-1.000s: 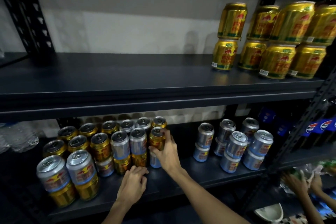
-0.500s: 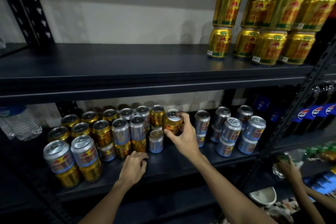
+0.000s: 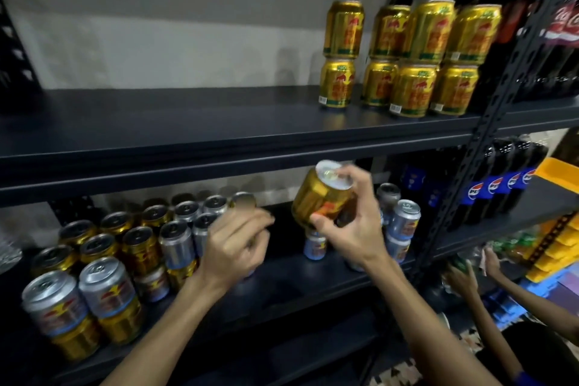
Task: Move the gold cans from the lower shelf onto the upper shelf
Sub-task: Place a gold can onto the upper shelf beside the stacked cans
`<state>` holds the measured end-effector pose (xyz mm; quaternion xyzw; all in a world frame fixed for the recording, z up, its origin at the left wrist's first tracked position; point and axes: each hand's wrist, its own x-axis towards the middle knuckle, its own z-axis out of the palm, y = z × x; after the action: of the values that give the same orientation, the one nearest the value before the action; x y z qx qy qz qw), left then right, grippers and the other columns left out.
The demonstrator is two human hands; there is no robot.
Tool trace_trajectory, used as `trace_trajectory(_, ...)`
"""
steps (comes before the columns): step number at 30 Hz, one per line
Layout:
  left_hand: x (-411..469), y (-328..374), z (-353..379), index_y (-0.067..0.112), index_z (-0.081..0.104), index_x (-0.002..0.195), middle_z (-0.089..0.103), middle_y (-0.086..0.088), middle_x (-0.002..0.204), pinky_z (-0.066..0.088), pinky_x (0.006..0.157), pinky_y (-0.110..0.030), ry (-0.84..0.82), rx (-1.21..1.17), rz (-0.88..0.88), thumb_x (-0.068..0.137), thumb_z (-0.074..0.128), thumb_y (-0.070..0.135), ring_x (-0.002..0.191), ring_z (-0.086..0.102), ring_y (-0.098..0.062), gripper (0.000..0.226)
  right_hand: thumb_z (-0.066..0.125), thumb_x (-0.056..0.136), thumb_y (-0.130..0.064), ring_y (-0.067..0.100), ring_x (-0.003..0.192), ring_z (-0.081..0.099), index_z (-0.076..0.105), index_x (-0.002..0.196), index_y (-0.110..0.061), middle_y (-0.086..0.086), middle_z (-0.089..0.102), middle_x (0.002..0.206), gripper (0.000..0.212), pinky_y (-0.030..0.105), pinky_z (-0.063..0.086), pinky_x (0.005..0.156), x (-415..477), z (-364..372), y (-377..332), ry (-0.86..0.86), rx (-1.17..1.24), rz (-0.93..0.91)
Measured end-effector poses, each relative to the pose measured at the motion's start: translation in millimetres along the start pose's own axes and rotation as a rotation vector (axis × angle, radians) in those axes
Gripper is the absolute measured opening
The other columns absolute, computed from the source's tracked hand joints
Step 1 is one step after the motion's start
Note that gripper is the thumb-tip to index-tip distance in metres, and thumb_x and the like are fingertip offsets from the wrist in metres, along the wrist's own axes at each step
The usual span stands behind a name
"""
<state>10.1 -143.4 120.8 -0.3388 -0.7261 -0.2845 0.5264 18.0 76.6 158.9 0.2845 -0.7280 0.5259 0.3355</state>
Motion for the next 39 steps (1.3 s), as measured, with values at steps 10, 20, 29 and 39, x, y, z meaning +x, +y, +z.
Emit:
trace_trajectory(10, 171.1, -7.8, -43.5, 0.019, 0.07, 0.105, 0.07, 0.005, 0.096, 0.052, 0.084, -0.044, -0.064, 0.245, -0.372, 0.094, 0.055, 0.029, 0.089, 0.065, -0.02, 0.021, 0.078, 0.087, -0.008, 0.011, 0.124, 0.056, 0.041, 0.142, -0.019, -0.012, 0.044, 0.141, 0.067, 0.04, 0.057, 0.098, 130.8, -76.0, -38.1, -0.014, -0.097, -0.07)
trace_trajectory(20, 175.9, -19.3, -40.0, 0.026, 0.057, 0.127, 0.065, -0.002, 0.116, 0.044, 0.089, -0.045, -0.473, 0.51, -0.673, 0.097, 0.04, 0.052, 0.101, 0.06, -0.026, 0.044, 0.073, 0.092, -0.016, 0.014, 0.113, 0.068, 0.04, 0.139, -0.037, 0.005, 0.059, 0.132, 0.062, 0.041, 0.059, 0.096, 149.9, -79.9, 3.6, -0.097, -0.108, 0.166)
trace_trajectory(29, 175.5, -28.0, -35.0, 0.033, 0.058, 0.123, 0.069, 0.005, 0.11, 0.041, 0.087, -0.043, -0.511, 0.541, -0.682, 0.096, 0.034, 0.059, 0.101, 0.06, -0.022, 0.045, 0.086, 0.081, -0.032, 0.004, 0.104, 0.068, 0.034, 0.137, -0.042, -0.01, 0.062, 0.123, 0.077, 0.021, 0.058, 0.088, 142.4, -70.2, 3.9, -0.042, -0.213, 0.188)
trace_trajectory(39, 172.3, -30.3, -31.5, 0.032, 0.06, 0.12, 0.069, 0.008, 0.107, 0.037, 0.085, -0.041, -0.489, 0.571, -0.672, 0.096, 0.032, 0.059, 0.1, 0.06, -0.02, 0.045, 0.084, 0.082, -0.024, 0.003, 0.104, 0.062, 0.028, 0.144, -0.037, -0.008, 0.058, 0.125, 0.084, 0.004, 0.048, 0.078, 140.9, -63.8, 11.6, 0.079, -0.337, 0.161)
